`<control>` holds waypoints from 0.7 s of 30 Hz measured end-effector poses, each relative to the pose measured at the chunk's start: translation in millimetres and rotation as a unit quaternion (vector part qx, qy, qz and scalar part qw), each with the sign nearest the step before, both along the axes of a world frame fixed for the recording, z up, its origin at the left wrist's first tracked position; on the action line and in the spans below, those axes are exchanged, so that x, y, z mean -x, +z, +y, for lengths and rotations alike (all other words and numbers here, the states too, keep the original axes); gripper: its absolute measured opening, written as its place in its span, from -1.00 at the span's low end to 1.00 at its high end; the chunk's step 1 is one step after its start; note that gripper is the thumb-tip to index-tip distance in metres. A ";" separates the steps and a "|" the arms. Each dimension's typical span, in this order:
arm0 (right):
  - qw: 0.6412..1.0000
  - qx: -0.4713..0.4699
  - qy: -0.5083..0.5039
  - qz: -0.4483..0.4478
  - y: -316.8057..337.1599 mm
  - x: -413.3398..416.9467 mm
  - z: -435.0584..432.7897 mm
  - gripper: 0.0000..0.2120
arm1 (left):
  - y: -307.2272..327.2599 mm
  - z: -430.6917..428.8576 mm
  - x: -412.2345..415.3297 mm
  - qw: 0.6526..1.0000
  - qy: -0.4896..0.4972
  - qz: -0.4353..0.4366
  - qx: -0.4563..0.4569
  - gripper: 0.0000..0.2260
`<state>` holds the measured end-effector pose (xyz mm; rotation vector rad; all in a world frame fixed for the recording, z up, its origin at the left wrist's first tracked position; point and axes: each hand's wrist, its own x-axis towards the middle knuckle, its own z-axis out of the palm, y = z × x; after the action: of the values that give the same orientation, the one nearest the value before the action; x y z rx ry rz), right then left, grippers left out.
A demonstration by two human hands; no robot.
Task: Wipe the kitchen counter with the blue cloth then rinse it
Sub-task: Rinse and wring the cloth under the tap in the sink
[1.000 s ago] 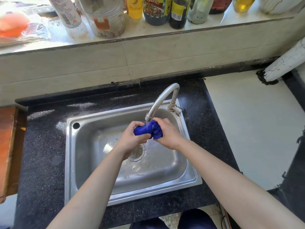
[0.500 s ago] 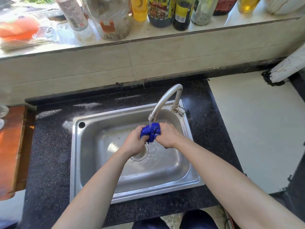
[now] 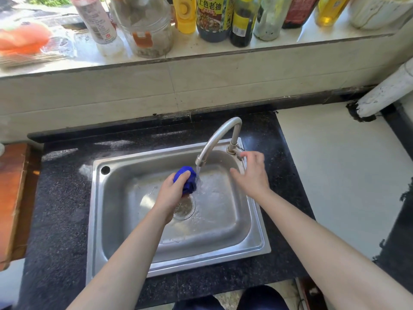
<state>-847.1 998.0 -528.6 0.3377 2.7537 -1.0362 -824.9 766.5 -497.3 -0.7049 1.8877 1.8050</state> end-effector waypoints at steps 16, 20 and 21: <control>0.993 0.025 -0.055 -0.106 -18.9 65.2 18.4 -0.56 | 17.4 1.1 -29.8 0.992 0.093 -0.018 -0.087 -0.65; 0.987 0.022 -0.152 -0.055 -14.4 37.0 -9.8 -0.39 | 29.0 0.9 -35.0 0.991 0.096 -0.017 -0.086 -0.64; 0.986 0.026 -0.160 -0.022 -8.7 21.2 -20.2 -0.35 | 31.5 -1.4 -35.7 0.990 0.107 -0.024 -0.089 -0.72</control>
<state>-868.3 977.8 -537.3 0.8068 2.6826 -1.1507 -789.3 765.1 -465.8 -0.9052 1.6481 2.0370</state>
